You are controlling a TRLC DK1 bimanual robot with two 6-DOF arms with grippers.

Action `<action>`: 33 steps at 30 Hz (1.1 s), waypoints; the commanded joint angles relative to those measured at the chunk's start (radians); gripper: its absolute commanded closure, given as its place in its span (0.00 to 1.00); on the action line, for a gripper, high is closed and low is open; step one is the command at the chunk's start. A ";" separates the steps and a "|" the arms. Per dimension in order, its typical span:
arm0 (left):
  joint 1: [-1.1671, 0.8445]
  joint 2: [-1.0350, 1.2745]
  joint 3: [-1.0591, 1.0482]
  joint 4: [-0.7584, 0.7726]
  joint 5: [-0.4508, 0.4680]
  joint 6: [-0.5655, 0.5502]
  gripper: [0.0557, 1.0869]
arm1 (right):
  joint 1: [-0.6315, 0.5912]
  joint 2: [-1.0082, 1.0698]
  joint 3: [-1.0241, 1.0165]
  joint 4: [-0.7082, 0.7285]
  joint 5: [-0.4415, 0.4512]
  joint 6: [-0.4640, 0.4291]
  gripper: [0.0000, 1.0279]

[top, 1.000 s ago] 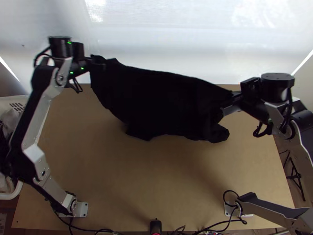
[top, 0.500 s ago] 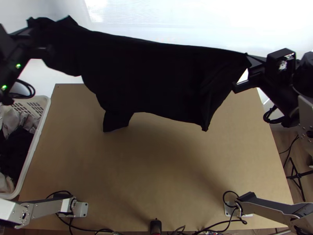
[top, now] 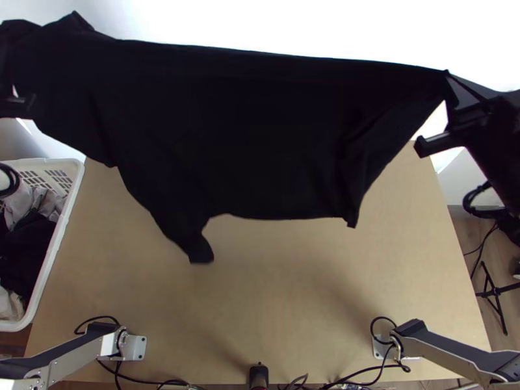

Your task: Fold the t-shirt

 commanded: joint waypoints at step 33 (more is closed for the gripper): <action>-0.116 -0.227 -0.726 0.065 0.025 0.025 0.97 | 0.146 -0.234 -0.714 0.120 -0.004 0.003 0.97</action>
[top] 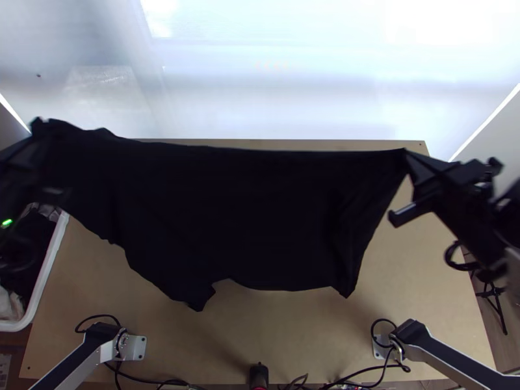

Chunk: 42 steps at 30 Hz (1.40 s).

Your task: Fold the t-shirt

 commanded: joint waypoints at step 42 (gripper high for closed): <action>-0.312 1.143 -0.069 0.630 -0.009 -0.091 0.96 | -0.176 -0.136 -0.958 0.283 -0.106 -0.046 0.75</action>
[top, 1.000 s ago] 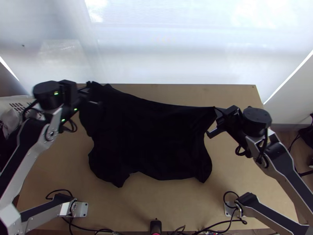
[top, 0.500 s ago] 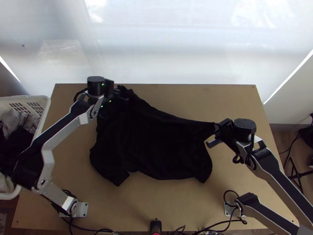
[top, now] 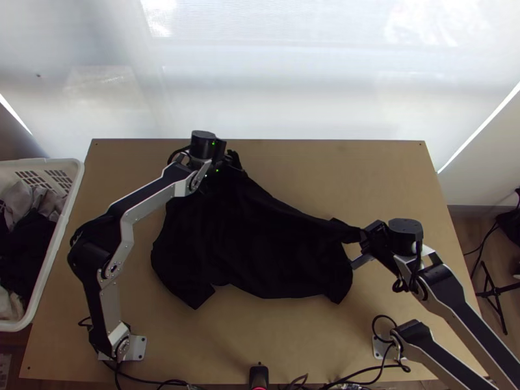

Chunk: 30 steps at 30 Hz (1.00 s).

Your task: Fold the t-shirt

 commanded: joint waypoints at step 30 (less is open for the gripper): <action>0.111 -0.657 -0.266 -0.675 0.042 0.024 0.06 | 0.072 0.568 0.590 -0.044 -0.118 0.062 0.05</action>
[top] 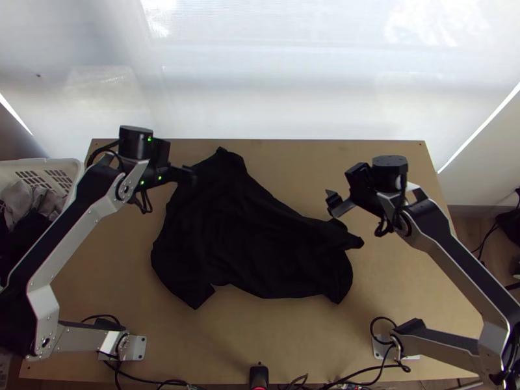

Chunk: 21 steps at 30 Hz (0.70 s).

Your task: Fold the t-shirt

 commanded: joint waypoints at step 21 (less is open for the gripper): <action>-0.174 -0.115 -0.291 -0.371 0.112 0.051 0.06 | 0.047 0.155 -0.021 -0.039 -0.027 0.042 0.05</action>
